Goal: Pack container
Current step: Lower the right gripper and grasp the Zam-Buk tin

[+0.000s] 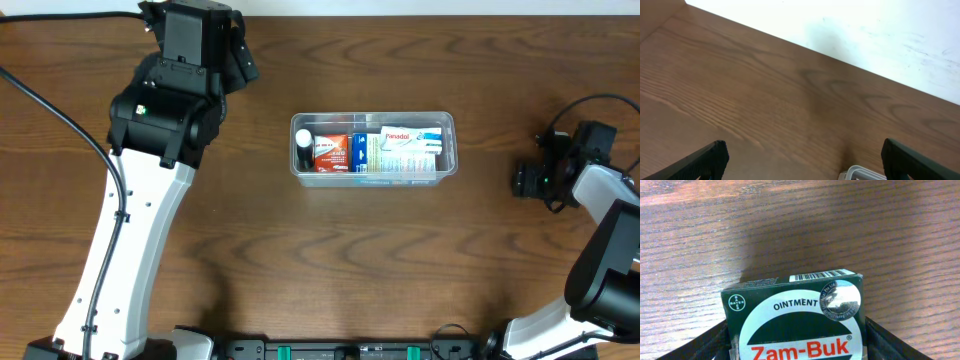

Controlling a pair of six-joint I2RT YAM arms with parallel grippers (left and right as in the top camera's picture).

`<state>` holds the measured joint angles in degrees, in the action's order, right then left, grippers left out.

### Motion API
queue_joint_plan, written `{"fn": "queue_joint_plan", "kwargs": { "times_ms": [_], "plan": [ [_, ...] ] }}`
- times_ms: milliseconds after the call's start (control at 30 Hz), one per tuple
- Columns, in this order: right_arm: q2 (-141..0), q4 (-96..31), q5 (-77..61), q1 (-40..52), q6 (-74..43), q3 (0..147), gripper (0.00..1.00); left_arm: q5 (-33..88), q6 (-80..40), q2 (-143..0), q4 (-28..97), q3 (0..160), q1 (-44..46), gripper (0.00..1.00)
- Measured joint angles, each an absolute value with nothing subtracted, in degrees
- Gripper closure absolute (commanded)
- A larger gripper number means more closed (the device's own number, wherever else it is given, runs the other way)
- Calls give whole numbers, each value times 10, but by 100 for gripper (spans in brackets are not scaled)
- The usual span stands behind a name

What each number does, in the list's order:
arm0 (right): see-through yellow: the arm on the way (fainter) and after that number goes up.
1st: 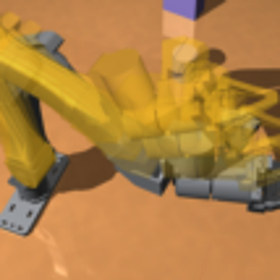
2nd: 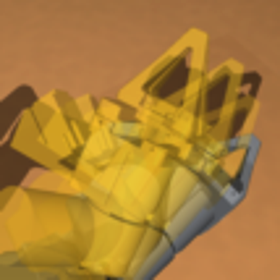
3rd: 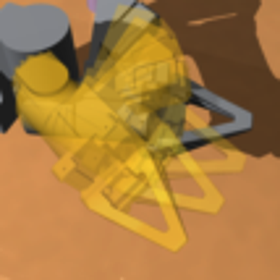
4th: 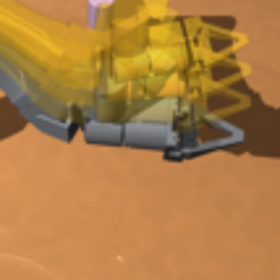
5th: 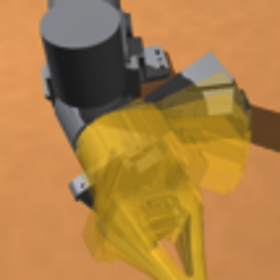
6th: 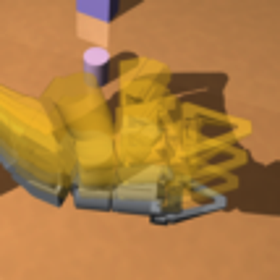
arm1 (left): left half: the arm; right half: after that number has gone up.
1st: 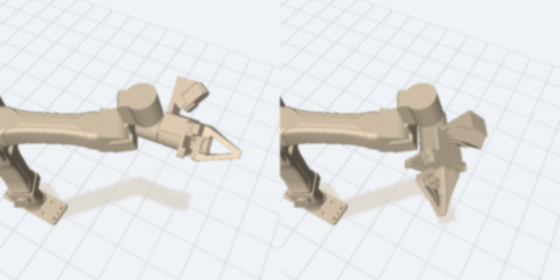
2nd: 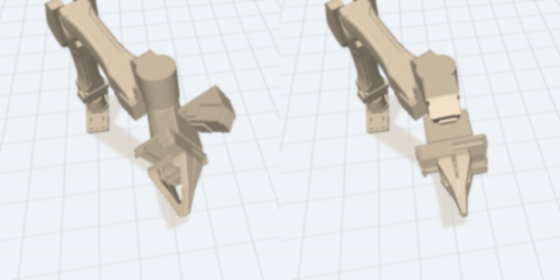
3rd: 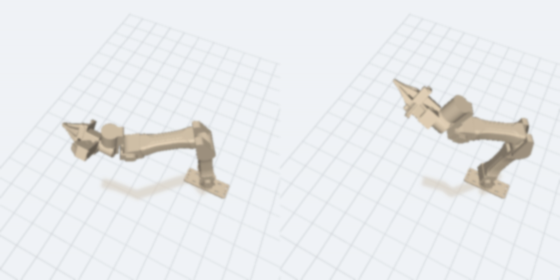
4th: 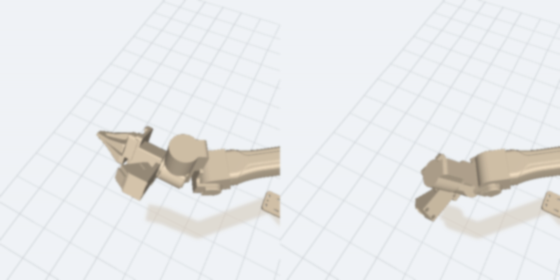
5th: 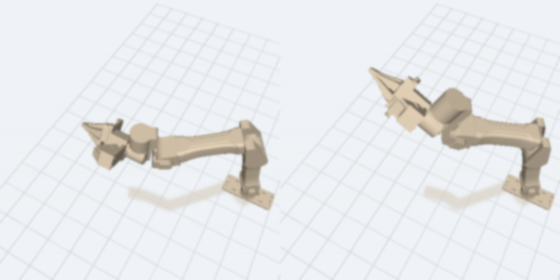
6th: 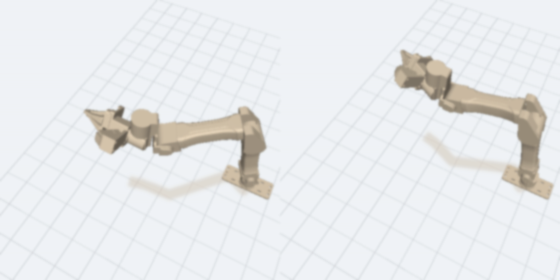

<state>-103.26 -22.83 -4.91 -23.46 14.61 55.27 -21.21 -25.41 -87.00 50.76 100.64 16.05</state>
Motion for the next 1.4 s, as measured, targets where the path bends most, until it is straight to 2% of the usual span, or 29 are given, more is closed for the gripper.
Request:
{"fn": "queue_joint_plan", "kwargs": {
  "times_ms": [100,233,300,1400],
  "plan": [
    [-1033,-228,-47,-232,148,553,26,-212,-254,-870,508,1006,161,2],
    [-1034,-228,-53,-223,148,553,16,-212,-254,-870,508,1006,161,2],
    [-1034,-229,-61,-219,148,553,16,-212,-254,-870,508,1006,161,2],
    [-1026,-209,-56,-215,154,535,32,-212,-254,-870,508,1006,161,2]
  ]
}}
